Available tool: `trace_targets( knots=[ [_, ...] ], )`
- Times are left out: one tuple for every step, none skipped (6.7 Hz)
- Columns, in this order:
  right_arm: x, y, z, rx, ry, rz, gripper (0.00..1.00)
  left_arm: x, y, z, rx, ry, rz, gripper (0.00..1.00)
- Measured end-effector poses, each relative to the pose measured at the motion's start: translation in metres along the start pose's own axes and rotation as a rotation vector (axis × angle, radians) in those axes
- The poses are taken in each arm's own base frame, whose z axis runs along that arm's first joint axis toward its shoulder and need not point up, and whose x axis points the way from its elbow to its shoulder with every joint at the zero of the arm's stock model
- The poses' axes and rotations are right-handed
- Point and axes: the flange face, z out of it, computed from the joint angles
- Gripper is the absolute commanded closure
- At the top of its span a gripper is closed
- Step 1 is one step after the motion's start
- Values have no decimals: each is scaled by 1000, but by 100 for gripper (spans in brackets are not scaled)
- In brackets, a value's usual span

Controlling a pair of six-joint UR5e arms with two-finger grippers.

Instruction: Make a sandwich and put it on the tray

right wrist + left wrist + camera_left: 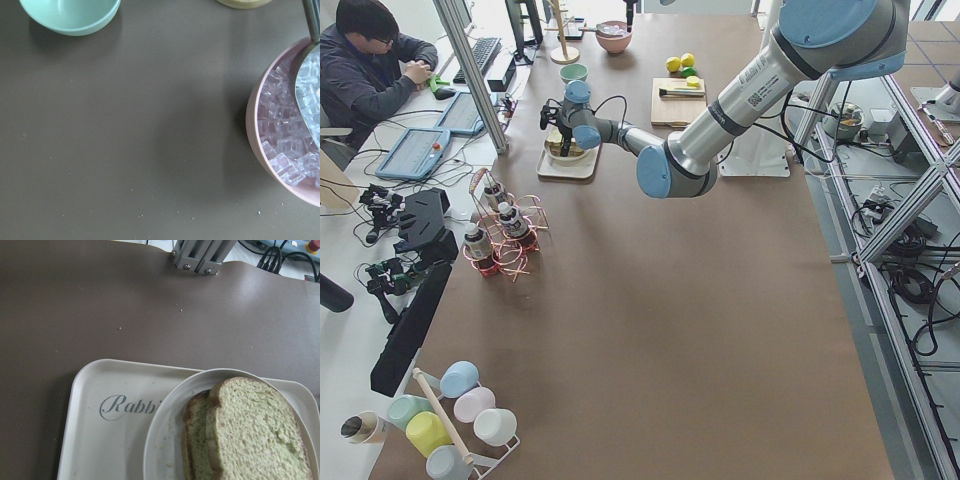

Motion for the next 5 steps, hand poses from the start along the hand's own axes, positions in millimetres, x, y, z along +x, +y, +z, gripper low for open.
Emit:
trace_targets(
  knots=[
    [10, 6, 7, -16, 11, 3, 0, -5, 14, -30, -24, 5, -1, 3],
    [33, 13, 14, -34, 26, -13, 0, -13, 24, -62, -52, 7, -2, 3],
    [69, 20, 15, -47, 33, -34, 0, -32, 30, -97, -72, 4, 20, 3],
    [110, 32, 11, -55, 38, -27, 0, -64, 33, -142, -101, -13, 70, 3],
    [145, 47, 3, -57, 40, -16, 0, -103, 34, -186, -125, -41, 118, 3]
  ],
)
